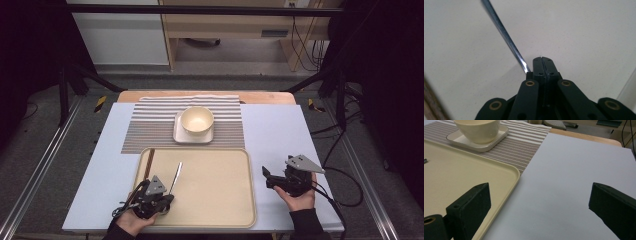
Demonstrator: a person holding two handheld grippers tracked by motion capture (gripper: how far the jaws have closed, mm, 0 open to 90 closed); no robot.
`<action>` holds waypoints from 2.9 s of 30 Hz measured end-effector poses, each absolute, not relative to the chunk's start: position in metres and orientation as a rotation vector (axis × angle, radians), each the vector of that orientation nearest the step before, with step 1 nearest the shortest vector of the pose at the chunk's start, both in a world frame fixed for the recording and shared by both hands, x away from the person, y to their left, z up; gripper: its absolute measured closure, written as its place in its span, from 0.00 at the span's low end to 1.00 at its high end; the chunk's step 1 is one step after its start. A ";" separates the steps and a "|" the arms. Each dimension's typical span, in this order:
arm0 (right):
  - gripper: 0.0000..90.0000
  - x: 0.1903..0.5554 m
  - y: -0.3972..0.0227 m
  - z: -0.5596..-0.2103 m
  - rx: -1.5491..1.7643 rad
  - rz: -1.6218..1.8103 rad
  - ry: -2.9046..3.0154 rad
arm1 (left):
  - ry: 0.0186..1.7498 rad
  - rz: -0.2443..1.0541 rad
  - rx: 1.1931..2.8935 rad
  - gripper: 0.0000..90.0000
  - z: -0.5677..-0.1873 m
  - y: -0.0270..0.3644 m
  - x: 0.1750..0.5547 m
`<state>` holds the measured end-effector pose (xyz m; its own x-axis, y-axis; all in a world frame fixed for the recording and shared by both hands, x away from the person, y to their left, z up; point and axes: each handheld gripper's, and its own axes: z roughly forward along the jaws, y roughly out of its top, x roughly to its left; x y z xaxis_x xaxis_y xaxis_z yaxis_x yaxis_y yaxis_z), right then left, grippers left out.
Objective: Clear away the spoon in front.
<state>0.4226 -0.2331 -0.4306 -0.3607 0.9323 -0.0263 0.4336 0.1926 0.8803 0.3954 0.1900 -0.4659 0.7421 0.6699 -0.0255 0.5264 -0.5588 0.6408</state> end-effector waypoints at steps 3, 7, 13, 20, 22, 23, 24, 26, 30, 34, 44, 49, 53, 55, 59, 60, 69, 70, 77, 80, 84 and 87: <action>0.05 0.423 -0.233 -0.431 1.266 1.103 1.892 | 0.908 0.289 2.298 0.99 -0.466 0.194 0.396; 0.05 0.423 -0.233 -0.431 1.270 1.106 1.891 | 0.932 0.306 2.295 0.99 -0.465 0.197 0.397; 0.05 0.424 -0.233 -0.432 1.268 1.101 1.897 | 0.903 0.346 2.271 0.99 -0.459 0.192 0.402; 0.05 0.423 -0.232 -0.431 1.268 1.102 1.898 | 0.898 0.362 2.272 0.99 -0.464 0.182 0.415; 0.05 0.424 -0.232 -0.431 1.264 1.103 1.899 | 0.897 0.365 2.288 0.99 -0.467 0.180 0.417; 0.05 0.424 -0.232 -0.431 1.265 1.101 1.899 | 0.896 0.363 2.288 0.99 -0.467 0.180 0.417; 0.05 0.424 -0.232 -0.431 1.266 1.100 1.898 | 0.895 0.360 2.290 0.99 -0.467 0.181 0.417; 0.05 0.423 -0.232 -0.431 1.268 1.107 1.894 | 0.904 0.363 2.285 0.99 -0.467 0.182 0.416; 0.05 0.423 -0.232 -0.430 1.263 1.107 1.894 | 0.920 0.372 2.279 0.99 -0.467 0.188 0.415; 0.05 0.423 -0.232 -0.430 1.263 1.105 1.896 | 0.946 0.387 2.274 0.99 -0.467 0.195 0.414; 0.05 0.423 -0.232 -0.430 1.265 1.108 1.895 | 0.995 0.400 2.256 0.99 -0.467 0.206 0.414; 0.05 0.423 -0.232 -0.430 1.263 1.106 1.895 | 0.998 0.402 2.261 0.99 -0.466 0.208 0.413; 0.05 0.423 -0.232 -0.430 1.264 1.107 1.894 | 1.011 0.410 2.258 0.99 -0.466 0.209 0.412; 0.05 0.423 -0.232 -0.430 1.264 1.108 1.893 | 1.009 0.410 2.247 0.99 -0.465 0.210 0.411; 0.05 0.423 -0.232 -0.430 1.264 1.107 1.893 | 0.982 0.390 2.261 0.99 -0.464 0.208 0.406; 0.05 0.423 -0.232 -0.430 1.263 1.107 1.893 | 0.975 0.385 2.268 0.99 -0.464 0.207 0.405; 0.05 0.423 -0.232 -0.430 1.263 1.107 1.894 | 0.952 0.356 2.297 0.99 -0.465 0.210 0.398; 0.05 0.423 -0.232 -0.430 1.264 1.106 1.896 | 0.957 0.354 2.293 0.99 -0.465 0.211 0.398; 0.05 0.423 -0.232 -0.430 1.265 1.108 1.894 | 0.960 0.343 2.295 0.99 -0.465 0.219 0.396; 0.05 0.423 -0.232 -0.430 1.264 1.107 1.896 | 0.970 0.347 2.293 0.99 -0.465 0.221 0.396; 0.05 0.422 -0.232 -0.430 1.264 1.109 1.893 | 0.983 0.356 2.284 0.99 -0.465 0.223 0.397; 0.05 0.423 -0.232 -0.430 1.263 1.108 1.896 | 0.984 0.364 2.271 0.99 -0.464 0.224 0.398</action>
<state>0.4227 -0.2319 -0.4303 -0.3683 0.9292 -0.0304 0.4295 0.1990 0.8809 0.3981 0.2235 -0.4637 0.6829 0.7305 0.0034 0.5568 -0.5235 0.6449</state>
